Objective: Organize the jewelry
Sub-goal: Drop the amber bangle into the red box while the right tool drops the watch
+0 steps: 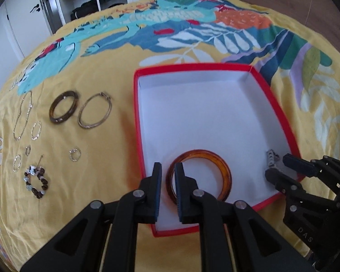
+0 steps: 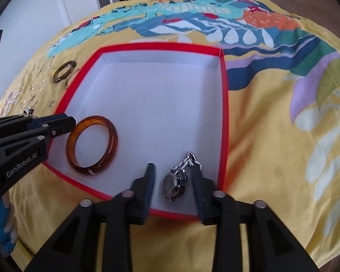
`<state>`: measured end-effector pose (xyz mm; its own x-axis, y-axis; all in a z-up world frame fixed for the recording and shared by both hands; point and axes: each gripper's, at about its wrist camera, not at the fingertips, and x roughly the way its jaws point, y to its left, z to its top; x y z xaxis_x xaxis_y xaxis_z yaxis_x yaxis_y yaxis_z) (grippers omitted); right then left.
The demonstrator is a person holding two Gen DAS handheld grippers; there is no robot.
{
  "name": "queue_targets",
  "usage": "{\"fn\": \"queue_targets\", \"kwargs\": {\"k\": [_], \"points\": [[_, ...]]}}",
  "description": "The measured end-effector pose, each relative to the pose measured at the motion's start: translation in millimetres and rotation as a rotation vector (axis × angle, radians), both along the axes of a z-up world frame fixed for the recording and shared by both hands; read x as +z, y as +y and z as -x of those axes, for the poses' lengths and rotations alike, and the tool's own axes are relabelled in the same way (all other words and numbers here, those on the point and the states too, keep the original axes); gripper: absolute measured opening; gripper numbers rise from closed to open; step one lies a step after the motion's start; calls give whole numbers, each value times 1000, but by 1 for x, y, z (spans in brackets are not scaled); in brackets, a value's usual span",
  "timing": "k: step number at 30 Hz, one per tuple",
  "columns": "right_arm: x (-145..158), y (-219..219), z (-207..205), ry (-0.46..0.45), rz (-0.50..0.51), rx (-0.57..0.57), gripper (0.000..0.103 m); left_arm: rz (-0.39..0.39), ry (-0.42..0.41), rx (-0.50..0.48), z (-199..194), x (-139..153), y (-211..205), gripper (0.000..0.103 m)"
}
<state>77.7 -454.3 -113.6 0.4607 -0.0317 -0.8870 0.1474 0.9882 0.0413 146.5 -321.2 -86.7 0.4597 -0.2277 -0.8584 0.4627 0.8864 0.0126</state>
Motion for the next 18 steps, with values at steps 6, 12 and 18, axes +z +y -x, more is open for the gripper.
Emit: {"fn": "queue_targets", "kwargs": {"k": [6, 12, 18], "points": [[41, 15, 19, -89, 17, -22, 38, 60, -69, 13, 18, 36, 37, 11], [75, 56, 27, -178, -15, 27, 38, 50, -89, 61, 30, 50, 100, 16], [86, 108, 16, -208, -48, 98, 38, 51, -96, 186, 32, 45, 180, 20]]}}
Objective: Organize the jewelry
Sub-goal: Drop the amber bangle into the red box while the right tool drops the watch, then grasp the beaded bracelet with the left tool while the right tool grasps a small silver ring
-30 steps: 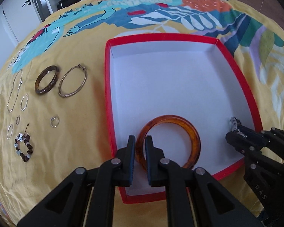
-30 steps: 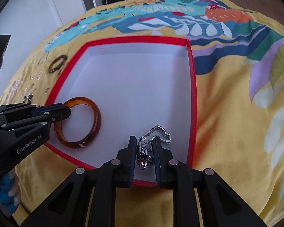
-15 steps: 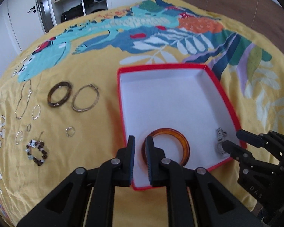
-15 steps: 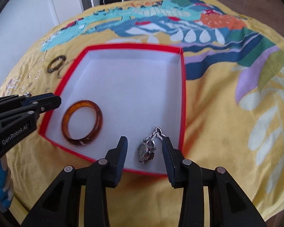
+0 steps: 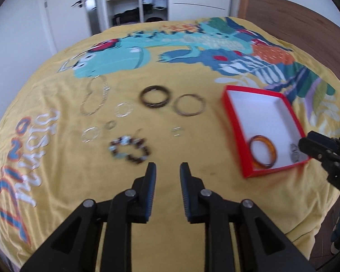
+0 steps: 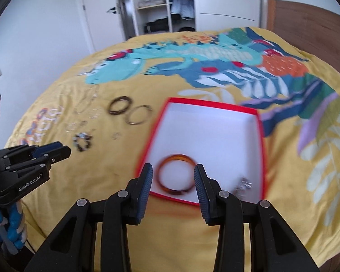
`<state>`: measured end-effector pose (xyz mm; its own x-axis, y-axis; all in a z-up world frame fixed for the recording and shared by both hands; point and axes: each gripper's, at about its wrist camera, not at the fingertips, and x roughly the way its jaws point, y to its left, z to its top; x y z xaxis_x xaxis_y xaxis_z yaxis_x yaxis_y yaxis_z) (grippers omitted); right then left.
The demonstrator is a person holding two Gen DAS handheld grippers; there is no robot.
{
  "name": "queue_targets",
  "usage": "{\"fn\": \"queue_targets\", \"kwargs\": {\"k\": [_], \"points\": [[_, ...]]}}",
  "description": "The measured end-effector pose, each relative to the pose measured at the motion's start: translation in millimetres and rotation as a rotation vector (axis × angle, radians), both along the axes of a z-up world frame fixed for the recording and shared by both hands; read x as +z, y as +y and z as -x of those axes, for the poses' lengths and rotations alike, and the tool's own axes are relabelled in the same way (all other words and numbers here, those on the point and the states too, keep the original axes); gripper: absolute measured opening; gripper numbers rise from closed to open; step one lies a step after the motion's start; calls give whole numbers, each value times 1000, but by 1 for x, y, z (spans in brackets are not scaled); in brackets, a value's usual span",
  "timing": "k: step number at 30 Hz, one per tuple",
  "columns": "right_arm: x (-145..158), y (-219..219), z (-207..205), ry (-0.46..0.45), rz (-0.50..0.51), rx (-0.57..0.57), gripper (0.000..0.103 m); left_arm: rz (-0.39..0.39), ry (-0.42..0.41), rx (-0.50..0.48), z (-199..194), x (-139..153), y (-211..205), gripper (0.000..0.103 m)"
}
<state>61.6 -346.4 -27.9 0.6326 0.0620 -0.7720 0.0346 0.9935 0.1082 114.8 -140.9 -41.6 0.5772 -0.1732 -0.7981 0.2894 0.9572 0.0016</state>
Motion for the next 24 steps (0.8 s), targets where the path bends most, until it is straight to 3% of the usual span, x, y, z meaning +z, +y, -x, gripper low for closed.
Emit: {"fn": "queue_targets", "kwargs": {"k": [10, 15, 24], "points": [[-19, 74, -48, 10, -54, 104, 38, 62, 64, 212, -36, -30, 104, 20], [-49, 88, -80, 53, -62, 96, 38, 117, 90, 249, -59, -45, 118, 20], [-93, 96, -127, 102, -72, 87, 38, 237, 137, 218, -100, -72, 108, 21]]}}
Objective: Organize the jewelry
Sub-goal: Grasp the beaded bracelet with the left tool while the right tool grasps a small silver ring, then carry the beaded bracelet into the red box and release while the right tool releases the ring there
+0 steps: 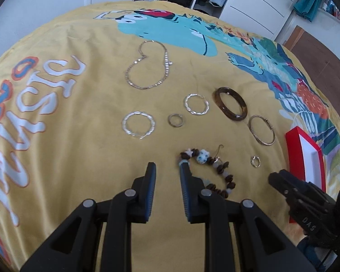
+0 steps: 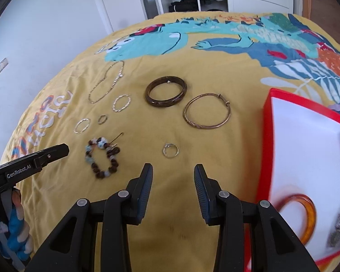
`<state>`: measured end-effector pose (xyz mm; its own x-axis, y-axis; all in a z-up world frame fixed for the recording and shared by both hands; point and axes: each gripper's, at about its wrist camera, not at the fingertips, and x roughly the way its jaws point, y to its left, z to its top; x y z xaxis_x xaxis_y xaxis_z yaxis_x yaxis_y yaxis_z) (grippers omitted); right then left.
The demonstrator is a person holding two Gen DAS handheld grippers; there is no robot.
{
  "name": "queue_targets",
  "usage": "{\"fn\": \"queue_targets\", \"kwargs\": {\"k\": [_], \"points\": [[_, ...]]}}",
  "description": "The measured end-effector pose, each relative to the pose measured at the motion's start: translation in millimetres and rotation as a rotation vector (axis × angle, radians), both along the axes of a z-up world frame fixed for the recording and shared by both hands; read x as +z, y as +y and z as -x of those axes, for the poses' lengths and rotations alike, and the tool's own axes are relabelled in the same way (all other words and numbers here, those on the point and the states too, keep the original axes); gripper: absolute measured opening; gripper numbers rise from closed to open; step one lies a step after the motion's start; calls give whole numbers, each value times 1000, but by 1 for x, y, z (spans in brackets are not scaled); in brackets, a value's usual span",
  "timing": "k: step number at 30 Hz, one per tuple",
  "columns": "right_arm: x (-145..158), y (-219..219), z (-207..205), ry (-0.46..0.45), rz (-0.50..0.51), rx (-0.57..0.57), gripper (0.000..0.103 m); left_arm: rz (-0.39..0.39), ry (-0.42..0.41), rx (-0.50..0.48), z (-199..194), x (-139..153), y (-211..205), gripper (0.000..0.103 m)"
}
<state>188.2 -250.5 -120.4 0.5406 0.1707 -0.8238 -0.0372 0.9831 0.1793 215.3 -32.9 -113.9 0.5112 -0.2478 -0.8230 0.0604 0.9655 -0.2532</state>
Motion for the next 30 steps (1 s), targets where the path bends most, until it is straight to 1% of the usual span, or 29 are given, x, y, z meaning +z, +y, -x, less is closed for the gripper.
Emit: {"fn": "queue_targets", "kwargs": {"k": [6, 10, 14, 16, 17, 22, 30], "points": [[-16, 4, -19, 10, -2, -1, 38, 4, 36, -37, -15, -21, -16, 21], [-26, 5, -29, 20, -3, -7, 37, -26, 36, -55, -19, -30, -22, 21], [-32, 10, -34, 23, 1, 4, 28, -38, 30, -58, -21, -31, -24, 19], [-34, 15, -36, 21, 7, 14, 23, -66, 14, -62, -20, -31, -26, 12], [-35, 16, -37, 21, 9, 19, 21, -76, 8, -63, -19, -32, -26, 11], [-32, 19, -34, 1, 9, 30, 20, -81, -8, -60, -15, -26, -23, 10], [-4, 15, -13, -53, -28, 39, 20, -85, -38, -25, 0, 1, -12, 10]]}}
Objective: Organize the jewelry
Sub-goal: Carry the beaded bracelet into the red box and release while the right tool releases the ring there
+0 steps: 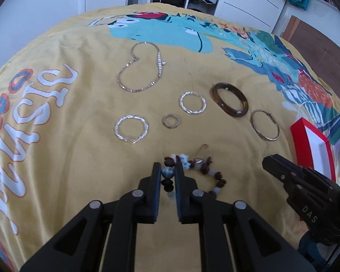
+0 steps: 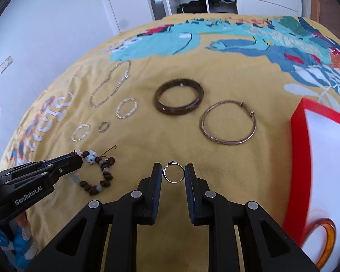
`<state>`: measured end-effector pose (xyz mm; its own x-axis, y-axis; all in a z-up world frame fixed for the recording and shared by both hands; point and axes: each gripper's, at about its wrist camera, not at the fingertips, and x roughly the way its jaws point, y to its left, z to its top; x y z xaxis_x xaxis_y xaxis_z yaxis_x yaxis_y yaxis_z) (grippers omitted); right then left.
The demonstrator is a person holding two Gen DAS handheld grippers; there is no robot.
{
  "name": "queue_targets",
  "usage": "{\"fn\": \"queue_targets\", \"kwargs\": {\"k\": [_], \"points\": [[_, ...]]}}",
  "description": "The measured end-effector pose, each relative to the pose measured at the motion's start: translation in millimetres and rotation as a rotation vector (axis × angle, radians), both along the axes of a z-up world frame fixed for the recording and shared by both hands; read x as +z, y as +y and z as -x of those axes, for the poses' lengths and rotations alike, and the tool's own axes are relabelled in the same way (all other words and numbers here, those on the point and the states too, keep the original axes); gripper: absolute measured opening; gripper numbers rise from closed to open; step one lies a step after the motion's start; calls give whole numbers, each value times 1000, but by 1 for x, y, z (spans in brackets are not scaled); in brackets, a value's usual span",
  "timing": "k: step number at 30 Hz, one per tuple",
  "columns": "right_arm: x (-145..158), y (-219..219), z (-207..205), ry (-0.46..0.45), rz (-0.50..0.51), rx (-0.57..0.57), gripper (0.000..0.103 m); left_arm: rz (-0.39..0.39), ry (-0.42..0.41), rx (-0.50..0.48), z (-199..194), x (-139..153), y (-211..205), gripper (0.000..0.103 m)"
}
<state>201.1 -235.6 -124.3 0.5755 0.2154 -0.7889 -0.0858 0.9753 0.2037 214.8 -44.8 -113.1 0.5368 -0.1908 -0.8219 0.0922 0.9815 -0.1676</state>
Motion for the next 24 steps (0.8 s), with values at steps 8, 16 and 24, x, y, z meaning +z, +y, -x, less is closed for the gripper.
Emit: {"fn": "queue_targets", "kwargs": {"k": [8, 16, 24], "points": [[40, -10, 29, -55, -16, -5, 20, -1, -48, -1, 22, 41, -5, 10], [74, -61, 64, -98, 14, -80, 20, 27, -103, -78, 36, 85, -51, 10], [75, -144, 77, -76, 65, -175, 20, 93, -121, -245, 37, 110, -149, 10]]}}
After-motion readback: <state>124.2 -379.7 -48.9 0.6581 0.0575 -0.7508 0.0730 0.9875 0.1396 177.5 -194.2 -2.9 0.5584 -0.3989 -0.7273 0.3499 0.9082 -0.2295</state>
